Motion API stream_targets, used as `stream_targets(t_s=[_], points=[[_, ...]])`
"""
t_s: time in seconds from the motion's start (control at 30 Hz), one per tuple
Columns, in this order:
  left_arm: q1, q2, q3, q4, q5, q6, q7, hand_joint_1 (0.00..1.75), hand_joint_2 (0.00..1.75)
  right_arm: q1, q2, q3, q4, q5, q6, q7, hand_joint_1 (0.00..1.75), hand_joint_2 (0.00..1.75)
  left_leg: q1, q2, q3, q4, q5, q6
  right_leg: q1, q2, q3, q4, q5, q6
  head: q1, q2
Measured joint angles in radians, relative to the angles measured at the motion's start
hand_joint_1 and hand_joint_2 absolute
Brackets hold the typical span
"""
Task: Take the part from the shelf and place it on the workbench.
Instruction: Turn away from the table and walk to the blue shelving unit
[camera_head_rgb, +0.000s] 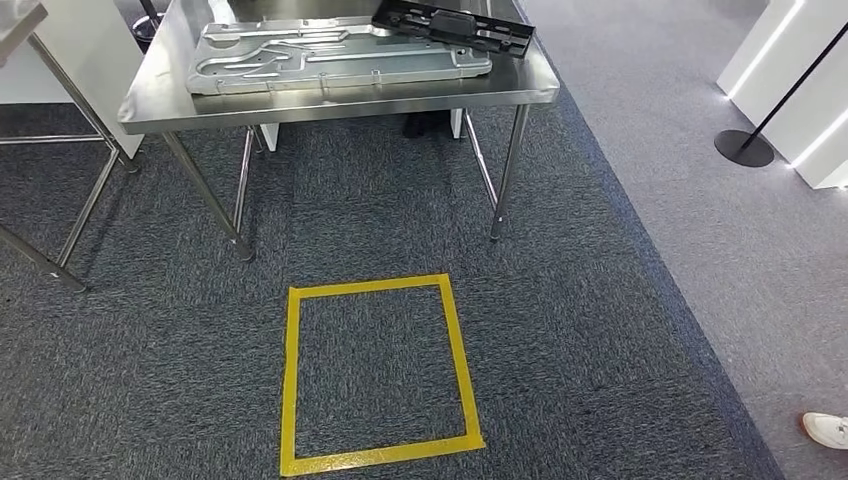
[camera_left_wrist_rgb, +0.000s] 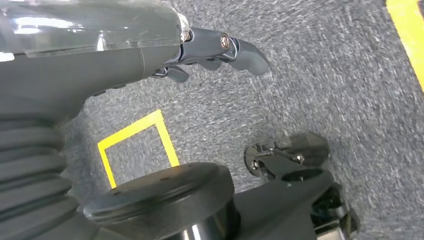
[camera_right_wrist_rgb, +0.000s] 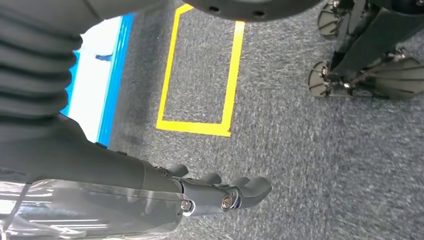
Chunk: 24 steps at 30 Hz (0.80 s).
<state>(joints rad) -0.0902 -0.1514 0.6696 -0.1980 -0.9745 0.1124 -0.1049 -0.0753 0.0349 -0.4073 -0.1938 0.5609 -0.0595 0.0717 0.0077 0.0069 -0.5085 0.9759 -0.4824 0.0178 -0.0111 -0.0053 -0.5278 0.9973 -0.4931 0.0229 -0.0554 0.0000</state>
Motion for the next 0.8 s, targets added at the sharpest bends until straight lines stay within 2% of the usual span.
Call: stream_targets(t_s=[0.03, 0.07, 0.13, 0.17, 0.2, 0.23, 0.3, 0.33, 0.37, 0.47, 0.53, 0.57, 0.63, 0.67, 0.7, 0.73, 0.77, 0.8], points=[[0.000, -0.001, -0.001, 0.000, -0.004, 0.006, 0.004, 0.00, 1.75, 0.000, 0.000, 0.002, 0.000, 0.001, -0.001, 0.000, 0.00, 1.31, 0.002, 0.000, -0.001, -0.005, 0.005, 0.007, -0.001, 0.001, -0.014, 0.030, -0.021, 0.005, 0.000, 0.000], [0.000, -0.001, -0.002, 0.000, -0.008, 0.013, 0.009, 0.00, 1.75, -0.001, 0.000, 0.003, 0.000, 0.003, -0.003, 0.000, 0.00, 1.31, 0.003, 0.001, -0.003, -0.007, 0.008, 0.012, -0.002, 0.002, -0.040, 0.084, -0.053, 0.008, 0.000, 0.000], [0.000, -0.002, -0.006, 0.000, -0.017, 0.027, 0.025, 0.00, 1.75, 0.000, 0.002, 0.005, 0.000, 0.007, -0.011, 0.000, 0.00, 1.31, 0.000, 0.003, -0.011, -0.007, 0.011, 0.016, -0.003, 0.003, -0.108, 0.226, -0.118, 0.014, 0.000, 0.000], [0.001, -0.002, -0.007, 0.000, -0.019, 0.031, 0.036, 0.00, 1.75, 0.000, 0.004, 0.005, 0.000, 0.009, -0.018, 0.000, 0.00, 1.75, -0.001, 0.003, -0.013, -0.005, 0.012, 0.017, -0.004, 0.003, -0.132, 0.275, -0.131, 0.016, 0.000, 0.000], [0.001, -0.002, -0.009, 0.000, -0.021, 0.033, 0.047, 0.00, 1.75, 0.001, 0.005, 0.006, 0.000, 0.011, -0.026, 0.001, 0.00, 1.75, -0.002, 0.003, -0.015, -0.003, 0.012, 0.017, -0.004, 0.003, -0.136, 0.286, -0.122, 0.017, 0.000, 0.000], [0.000, -0.002, -0.012, 0.000, -0.021, 0.032, 0.058, 0.00, 1.75, 0.002, 0.006, 0.007, 0.000, 0.012, -0.034, 0.001, 0.00, 1.75, -0.002, 0.003, -0.015, 0.000, 0.012, 0.016, -0.004, 0.003, -0.119, 0.252, -0.094, 0.016, 0.000, 0.000], [-0.001, -0.002, -0.025, -0.006, -0.008, 0.027, 0.073, 0.00, 1.75, 0.010, 0.006, 0.014, 0.000, 0.007, -0.043, 0.002, 0.00, 1.75, -0.003, 0.002, -0.016, 0.008, 0.008, 0.011, -0.004, 0.002, -0.049, 0.112, -0.026, 0.010, 0.000, 0.000], [-0.001, -0.001, -0.037, -0.012, 0.006, 0.024, 0.077, 0.00, 1.75, 0.015, 0.006, 0.021, 0.000, 0.000, -0.045, 0.002, 0.00, 1.75, -0.005, 0.001, -0.018, 0.014, 0.006, 0.007, -0.003, 0.003, -0.021, 0.052, -0.006, 0.005, 0.000, 0.000], [-0.001, 0.001, -0.050, -0.019, 0.025, 0.021, 0.079, 0.00, 1.75, 0.021, 0.006, 0.029, 0.000, -0.010, -0.046, 0.002, 0.00, 1.75, -0.007, 0.001, -0.020, 0.017, 0.004, 0.002, -0.001, 0.003, -0.006, 0.017, 0.002, -0.001, 0.000, 0.000], [0.004, 0.012, -0.094, -0.037, 0.099, 0.011, 0.083, 0.00, 1.75, 0.040, 0.007, 0.055, 0.000, -0.053, -0.041, -0.001, 0.00, 1.75, -0.007, 0.001, -0.023, 0.022, 0.002, -0.016, 0.003, 0.004, -0.005, 0.003, 0.005, -0.020, 0.000, 0.000], [0.016, 0.020, -0.125, -0.044, 0.152, 0.004, 0.085, 0.00, 1.75, 0.053, 0.007, 0.074, -0.005, -0.083, -0.034, -0.005, 0.00, 1.75, -0.004, 0.000, -0.036, 0.055, -0.025, -0.027, -0.001, 0.002, -0.005, -0.002, 0.010, -0.033, 0.000, 0.000], [0.024, 0.024, -0.140, -0.045, 0.181, 0.000, 0.085, 0.00, 1.75, 0.057, 0.006, 0.083, -0.010, -0.098, -0.031, -0.008, 0.00, 1.75, -0.003, -0.001, -0.056, 0.102, -0.056, -0.032, -0.002, 0.001, -0.007, -0.004, 0.012, -0.038, 0.000, 0.000], [0.040, 0.031, -0.169, -0.047, 0.237, -0.008, 0.084, 0.00, 1.75, 0.060, 0.005, 0.101, -0.027, -0.129, -0.027, -0.013, 0.00, 1.75, -0.001, -0.001, -0.112, 0.235, -0.125, -0.040, -0.001, 0.000, -0.011, -0.004, 0.013, -0.043, 0.000, 0.000], [0.046, 0.034, -0.183, -0.047, 0.265, -0.013, 0.083, 0.00, 1.75, 0.059, 0.005, 0.110, -0.038, -0.144, -0.024, -0.014, 0.00, 1.75, 0.000, -0.001, -0.131, 0.287, -0.144, -0.042, 0.000, -0.002, -0.012, -0.004, 0.013, -0.044, 0.000, 0.000], [0.052, 0.037, -0.196, -0.047, 0.290, -0.016, 0.083, 0.00, 1.75, 0.059, 0.005, 0.119, -0.051, -0.159, -0.020, -0.016, 0.00, 1.75, 0.000, 0.000, -0.132, 0.305, -0.143, -0.043, 0.001, -0.004, -0.012, -0.003, 0.013, -0.044, 0.000, 0.000], [0.059, 0.039, -0.210, -0.047, 0.314, -0.020, 0.083, 0.00, 1.75, 0.057, 0.004, 0.128, -0.065, -0.173, -0.017, -0.018, 0.00, 1.75, 0.000, 0.000, -0.115, 0.281, -0.122, -0.041, 0.001, -0.005, -0.011, -0.003, 0.013, -0.043, 0.000, 0.000], [0.068, 0.041, -0.223, -0.047, 0.338, -0.023, 0.083, 0.00, 1.31, 0.055, 0.004, 0.137, -0.080, -0.187, -0.014, -0.020, 0.00, 1.75, 0.000, 0.001, -0.081, 0.222, -0.088, -0.038, 0.001, -0.005, -0.009, -0.002, 0.013, -0.042, 0.000, 0.000], [0.079, 0.043, -0.237, -0.047, 0.362, -0.026, 0.084, 0.00, 0.87, 0.053, 0.004, 0.146, -0.096, -0.201, -0.011, -0.023, 0.00, 1.31, 0.000, 0.001, -0.042, 0.147, -0.057, -0.033, 0.001, -0.005, -0.007, -0.002, 0.013, -0.041, 0.000, 0.000]])
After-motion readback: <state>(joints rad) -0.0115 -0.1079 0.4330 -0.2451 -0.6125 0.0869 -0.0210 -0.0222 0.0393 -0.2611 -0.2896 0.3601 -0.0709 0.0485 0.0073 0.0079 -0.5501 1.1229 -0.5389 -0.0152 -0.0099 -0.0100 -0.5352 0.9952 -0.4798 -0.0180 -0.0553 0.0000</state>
